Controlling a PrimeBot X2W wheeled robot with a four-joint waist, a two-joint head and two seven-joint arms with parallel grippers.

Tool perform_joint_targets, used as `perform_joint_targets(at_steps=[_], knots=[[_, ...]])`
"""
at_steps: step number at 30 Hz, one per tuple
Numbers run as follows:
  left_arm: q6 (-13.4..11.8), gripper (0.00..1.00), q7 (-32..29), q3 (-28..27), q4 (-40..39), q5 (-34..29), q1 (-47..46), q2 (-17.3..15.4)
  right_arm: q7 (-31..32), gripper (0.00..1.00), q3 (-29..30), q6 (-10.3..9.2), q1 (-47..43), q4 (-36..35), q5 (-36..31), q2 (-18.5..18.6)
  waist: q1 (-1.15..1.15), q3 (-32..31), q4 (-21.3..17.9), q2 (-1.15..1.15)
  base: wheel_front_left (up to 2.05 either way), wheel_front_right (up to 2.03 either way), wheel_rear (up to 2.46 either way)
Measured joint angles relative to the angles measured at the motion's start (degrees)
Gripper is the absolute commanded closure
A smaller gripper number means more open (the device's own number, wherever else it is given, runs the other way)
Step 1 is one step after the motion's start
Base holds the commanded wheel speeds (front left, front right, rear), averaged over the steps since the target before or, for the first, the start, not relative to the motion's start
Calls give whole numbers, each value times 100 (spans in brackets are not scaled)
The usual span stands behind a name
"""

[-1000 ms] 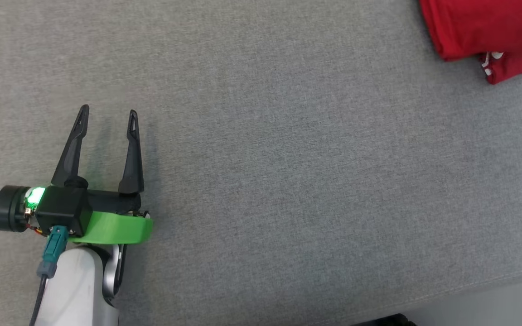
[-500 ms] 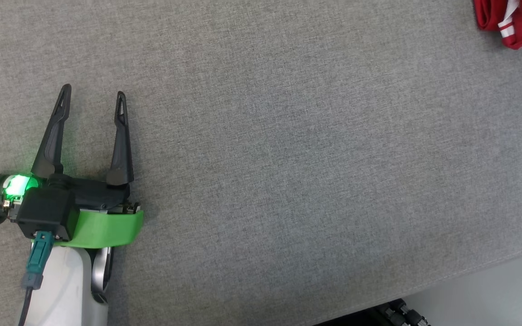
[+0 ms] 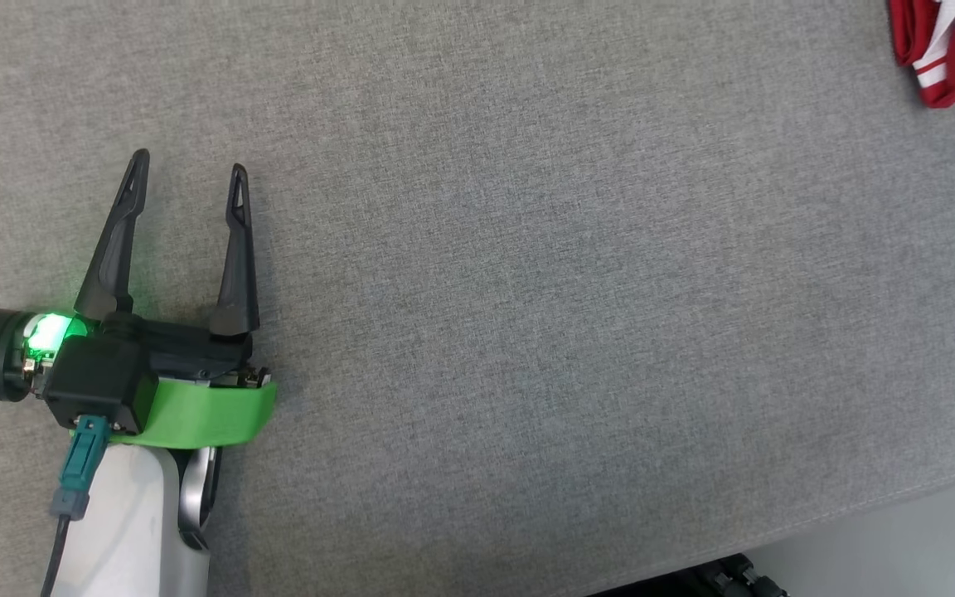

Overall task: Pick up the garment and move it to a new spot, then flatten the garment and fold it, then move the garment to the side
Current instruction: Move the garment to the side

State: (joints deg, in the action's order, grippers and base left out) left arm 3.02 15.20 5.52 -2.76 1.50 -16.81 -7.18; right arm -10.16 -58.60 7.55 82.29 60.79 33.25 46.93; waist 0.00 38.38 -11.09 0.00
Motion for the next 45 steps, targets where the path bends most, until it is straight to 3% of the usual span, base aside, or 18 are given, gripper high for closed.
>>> perform_joint_targets(at_steps=[9,16,21,26,33,45], knots=[[-103,0,-7,-179,229,204,319,101,-466,0,475,0,-155,-71,-5,-502,0,-542,87,0,0,0,0],[-169,0,-7,-454,310,356,750,179,-489,0,1895,0,-1227,-1463,-223,-876,0,-1131,176,0,0,0,0],[-178,0,-7,-691,396,471,1065,241,-490,0,3049,-1,-2546,-2410,-845,-1422,-1,-1596,237,0,0,0,0],[-168,0,-7,-839,459,499,1307,293,-490,0,3810,-1,-3731,-3165,-1312,-1945,-1,-2032,299,0,0,0,0],[-102,0,-7,-971,626,510,1496,339,-490,0,4242,-1,-4845,-3825,-1552,-2598,-1,-2577,403,0,0,0,0],[-49,0,-7,-987,832,530,1709,408,-490,0,4541,-1,-6339,-4523,-1742,-3209,-1,-3222,616,0,0,0,0]])
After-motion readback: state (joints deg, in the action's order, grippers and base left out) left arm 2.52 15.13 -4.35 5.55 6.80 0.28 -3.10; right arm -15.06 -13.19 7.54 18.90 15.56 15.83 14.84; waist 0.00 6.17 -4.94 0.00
